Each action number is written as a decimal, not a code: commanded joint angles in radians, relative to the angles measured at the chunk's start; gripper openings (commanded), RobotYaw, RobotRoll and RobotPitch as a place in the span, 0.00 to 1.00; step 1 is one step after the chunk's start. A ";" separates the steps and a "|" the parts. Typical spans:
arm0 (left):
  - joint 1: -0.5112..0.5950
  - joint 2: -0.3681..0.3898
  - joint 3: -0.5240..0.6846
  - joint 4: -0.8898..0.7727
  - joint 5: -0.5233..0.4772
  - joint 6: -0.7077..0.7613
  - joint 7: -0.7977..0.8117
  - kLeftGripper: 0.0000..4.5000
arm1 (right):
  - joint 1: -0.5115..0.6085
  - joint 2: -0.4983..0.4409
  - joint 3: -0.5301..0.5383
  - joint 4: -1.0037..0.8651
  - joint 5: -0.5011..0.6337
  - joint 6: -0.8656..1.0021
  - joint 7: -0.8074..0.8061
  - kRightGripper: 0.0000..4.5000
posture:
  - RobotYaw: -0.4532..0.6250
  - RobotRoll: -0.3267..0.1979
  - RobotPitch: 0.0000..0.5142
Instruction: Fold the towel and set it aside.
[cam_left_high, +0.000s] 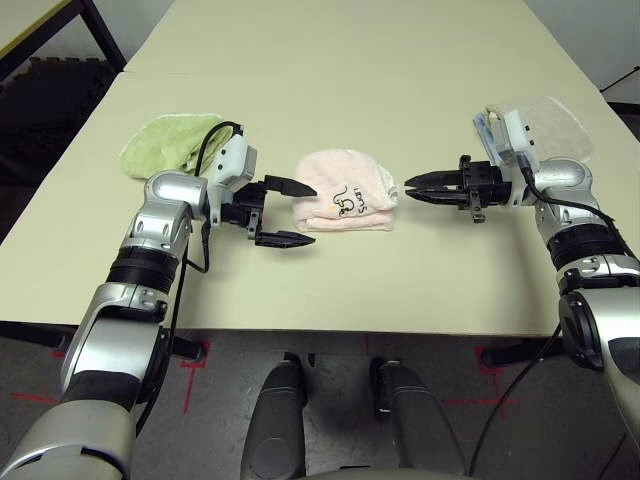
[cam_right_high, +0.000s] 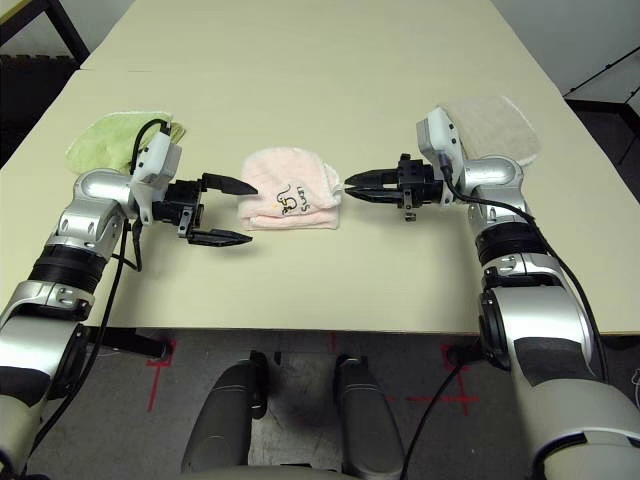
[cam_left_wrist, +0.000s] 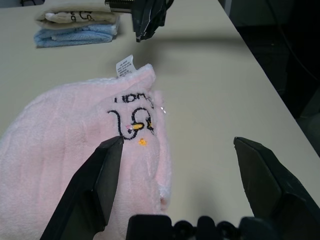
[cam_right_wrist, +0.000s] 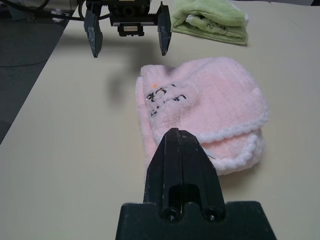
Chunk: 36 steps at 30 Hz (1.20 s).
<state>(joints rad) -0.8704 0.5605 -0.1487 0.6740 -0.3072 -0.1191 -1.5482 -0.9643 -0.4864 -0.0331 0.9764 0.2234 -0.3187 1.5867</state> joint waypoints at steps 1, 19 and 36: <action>-0.029 -0.010 0.016 0.057 0.032 -0.048 0.000 1.00 | 0.024 0.012 -0.005 -0.021 0.013 0.007 -0.001 0.00 | 0.46 0.62 0.34; -0.085 -0.044 0.069 0.174 0.053 -0.089 0.021 0.02 | 0.024 0.049 -0.015 -0.074 0.037 0.073 -0.043 0.00 | 0.45 0.62 0.35; -0.145 -0.133 0.035 0.388 0.226 -0.141 0.216 0.02 | 0.018 0.212 0.025 0.071 -0.072 0.096 -0.384 0.00 | 0.46 0.62 0.36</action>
<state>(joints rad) -1.0147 0.4318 -0.0995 1.0403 -0.1094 -0.2339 -1.3199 -0.9636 -0.2711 -0.0037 1.0201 0.1629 -0.2094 1.2170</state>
